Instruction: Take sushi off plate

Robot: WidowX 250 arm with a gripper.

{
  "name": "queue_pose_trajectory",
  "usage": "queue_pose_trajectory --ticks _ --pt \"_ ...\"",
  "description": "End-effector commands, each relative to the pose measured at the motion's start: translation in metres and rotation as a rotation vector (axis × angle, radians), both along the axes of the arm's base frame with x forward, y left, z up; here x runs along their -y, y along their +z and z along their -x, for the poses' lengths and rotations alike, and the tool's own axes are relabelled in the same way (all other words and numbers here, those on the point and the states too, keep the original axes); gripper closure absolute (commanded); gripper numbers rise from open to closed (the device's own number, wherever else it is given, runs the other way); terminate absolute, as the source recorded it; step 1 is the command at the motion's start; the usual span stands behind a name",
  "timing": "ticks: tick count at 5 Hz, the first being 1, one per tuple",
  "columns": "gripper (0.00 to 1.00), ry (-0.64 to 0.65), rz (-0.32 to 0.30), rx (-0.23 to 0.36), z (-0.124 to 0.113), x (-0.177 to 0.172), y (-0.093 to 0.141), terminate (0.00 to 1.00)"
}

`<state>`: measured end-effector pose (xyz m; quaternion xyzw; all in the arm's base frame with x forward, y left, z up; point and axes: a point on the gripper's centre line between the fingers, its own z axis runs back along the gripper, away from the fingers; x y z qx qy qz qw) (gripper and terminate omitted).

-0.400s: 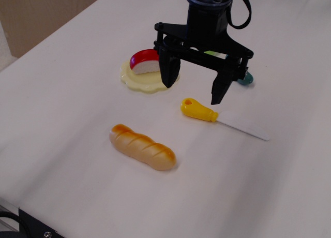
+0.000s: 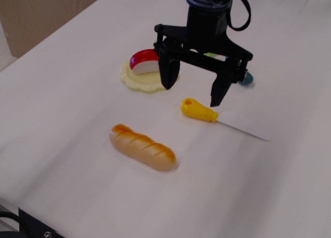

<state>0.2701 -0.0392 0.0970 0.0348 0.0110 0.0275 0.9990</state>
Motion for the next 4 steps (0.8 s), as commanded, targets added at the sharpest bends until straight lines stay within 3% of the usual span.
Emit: queue_pose_trajectory --ticks 1,4 --pt "0.00 -0.263 0.025 0.016 -0.041 -0.064 0.005 0.00" --pt "0.00 -0.477 0.038 0.096 -0.098 -0.110 -0.013 0.00"
